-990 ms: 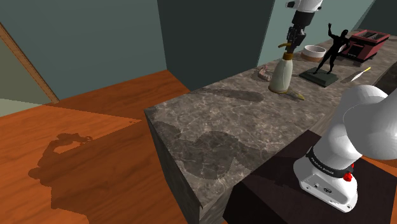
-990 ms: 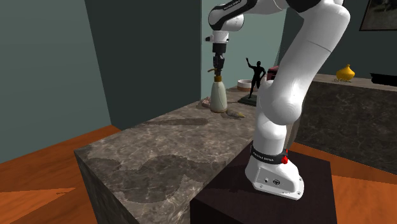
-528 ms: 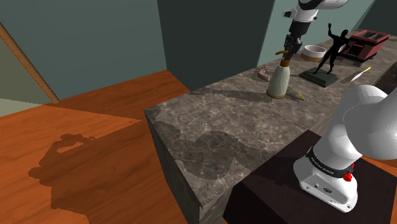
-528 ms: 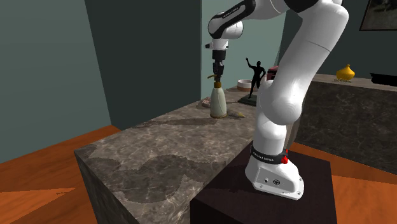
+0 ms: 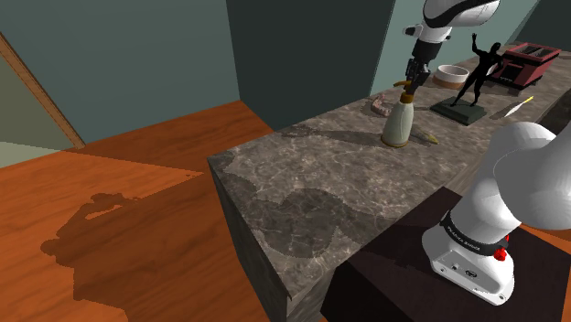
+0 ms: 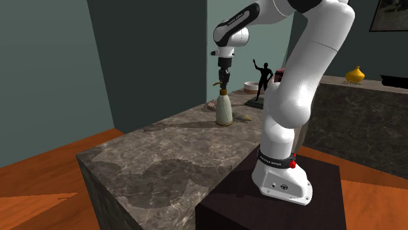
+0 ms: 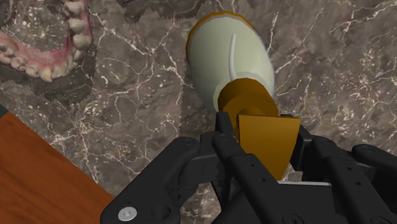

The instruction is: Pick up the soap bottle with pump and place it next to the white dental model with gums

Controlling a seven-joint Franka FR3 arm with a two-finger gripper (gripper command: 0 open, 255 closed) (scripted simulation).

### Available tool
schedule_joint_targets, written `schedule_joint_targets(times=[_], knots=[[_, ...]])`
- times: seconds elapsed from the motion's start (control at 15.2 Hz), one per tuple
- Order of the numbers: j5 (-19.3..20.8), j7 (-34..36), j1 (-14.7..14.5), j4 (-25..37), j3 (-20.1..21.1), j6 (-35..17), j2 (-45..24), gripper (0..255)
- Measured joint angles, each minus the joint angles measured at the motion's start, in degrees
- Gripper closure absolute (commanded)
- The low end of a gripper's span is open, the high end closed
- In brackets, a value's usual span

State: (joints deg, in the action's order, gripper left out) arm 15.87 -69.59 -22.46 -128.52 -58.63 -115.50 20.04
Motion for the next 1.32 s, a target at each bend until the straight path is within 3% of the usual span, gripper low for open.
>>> schedule_joint_targets(times=[0.2, 0.26, 0.66, 0.99, 1.32], knots=[[0.0, 0.0, 0.0, 0.0, -0.1, -0.1, 0.0, 255], [0.0, 0.0, 0.0, 0.0, -0.1, -0.1, 0.0, 0], [0.0, 0.0, 0.0, 0.0, -0.1, -0.1, -0.1, 0], [0.4, 0.4, 0.9, 5.0, 2.4, 6.6, 1.9, 0], [0.4, 0.7, 0.9, 5.6, 3.0, 7.5, 2.3, 0]])
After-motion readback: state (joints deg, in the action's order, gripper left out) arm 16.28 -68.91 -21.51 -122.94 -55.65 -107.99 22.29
